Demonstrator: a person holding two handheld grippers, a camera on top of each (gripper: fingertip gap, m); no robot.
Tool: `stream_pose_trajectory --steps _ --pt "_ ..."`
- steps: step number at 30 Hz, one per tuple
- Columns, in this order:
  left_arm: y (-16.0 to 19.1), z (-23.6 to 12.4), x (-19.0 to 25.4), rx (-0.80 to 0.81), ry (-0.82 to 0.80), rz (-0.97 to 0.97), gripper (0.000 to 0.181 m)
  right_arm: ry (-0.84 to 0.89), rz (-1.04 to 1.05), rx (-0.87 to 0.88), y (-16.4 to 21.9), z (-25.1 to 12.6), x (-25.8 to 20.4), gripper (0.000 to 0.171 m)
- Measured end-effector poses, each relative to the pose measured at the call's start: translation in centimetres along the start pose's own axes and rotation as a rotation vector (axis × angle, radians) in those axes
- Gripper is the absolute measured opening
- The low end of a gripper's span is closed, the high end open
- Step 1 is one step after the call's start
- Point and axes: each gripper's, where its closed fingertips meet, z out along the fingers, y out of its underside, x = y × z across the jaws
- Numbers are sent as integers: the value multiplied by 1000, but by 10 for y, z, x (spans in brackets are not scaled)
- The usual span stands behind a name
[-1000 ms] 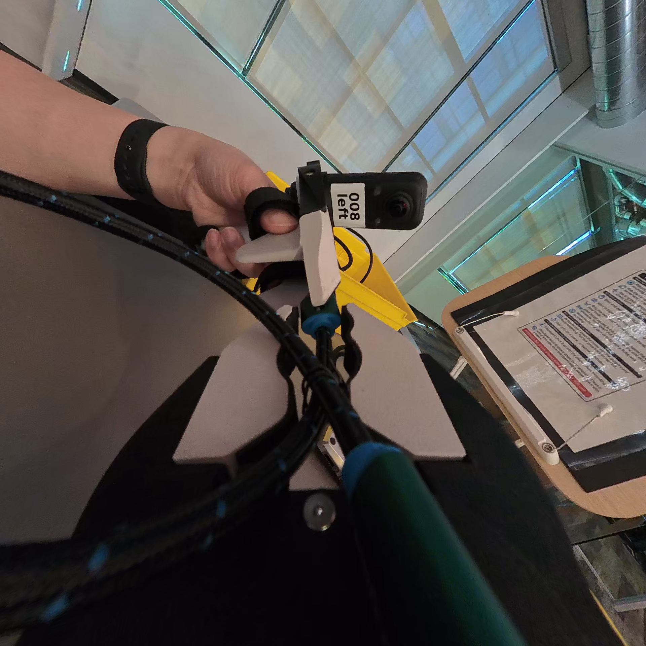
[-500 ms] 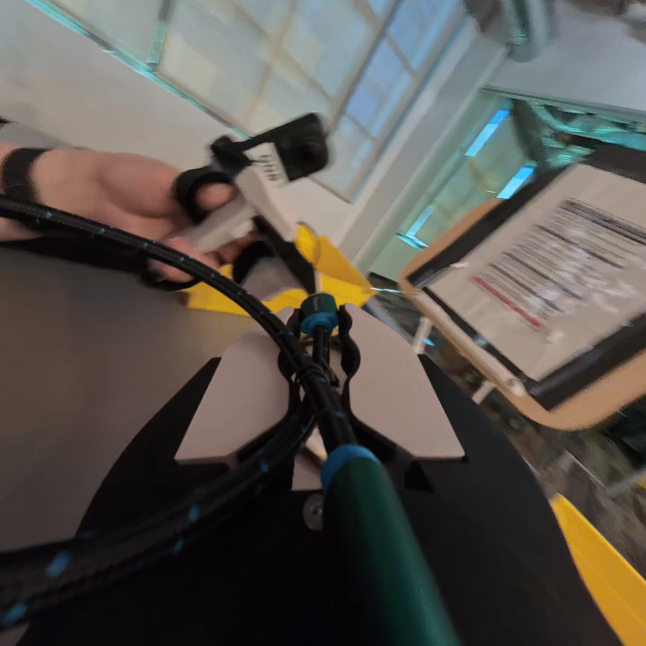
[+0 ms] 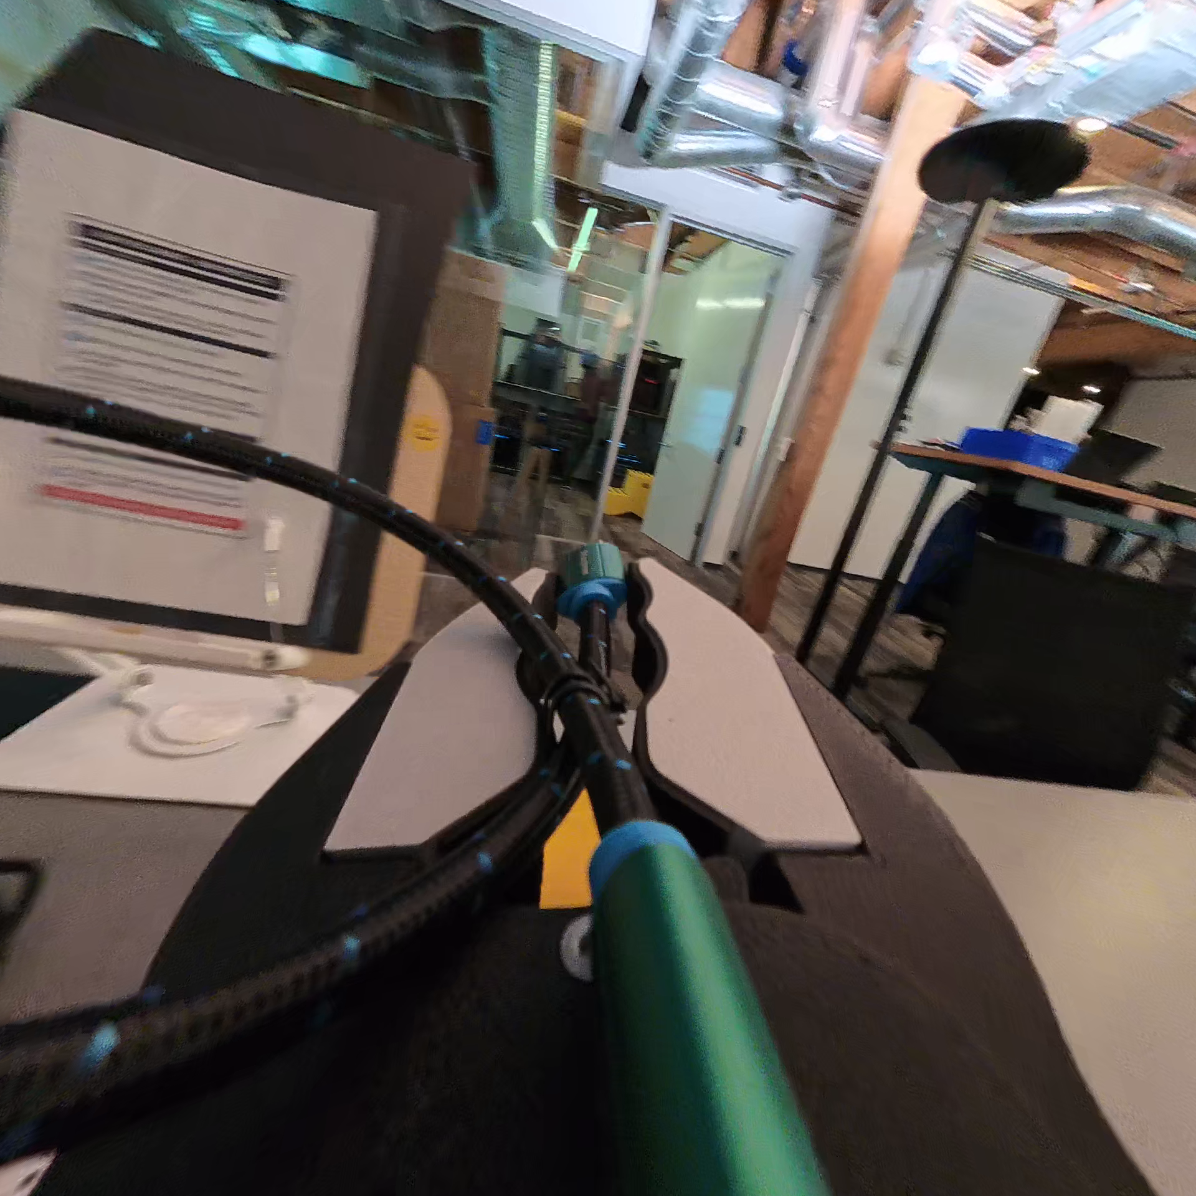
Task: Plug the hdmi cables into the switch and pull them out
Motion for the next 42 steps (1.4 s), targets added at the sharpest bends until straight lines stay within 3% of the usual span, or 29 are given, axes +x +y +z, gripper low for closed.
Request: stream_pose_trajectory --steps 1,6,10,25,30,35,42 --pt "2 2 2 -10 7 0 40 40 11 0 5 1 16 21" --pt "9 9 6 -51 13 22 39 169 22 -36 20 4 69 21" --pt "12 10 4 -62 11 18 39 199 29 -51 27 3 81 21" --pt "11 7 -8 -54 -24 43 37 196 -38 -42 26 3 64 21" --pt "6 4 -19 -16 -77 91 37 93 -45 -28 1 14 52 21" --pt "9 0 -50 -81 -367 354 36 -12 -80 43 -18 -1 42 21" --pt "34 7 -106 -285 -680 494 64 -112 13 98 -21 0 43 21"
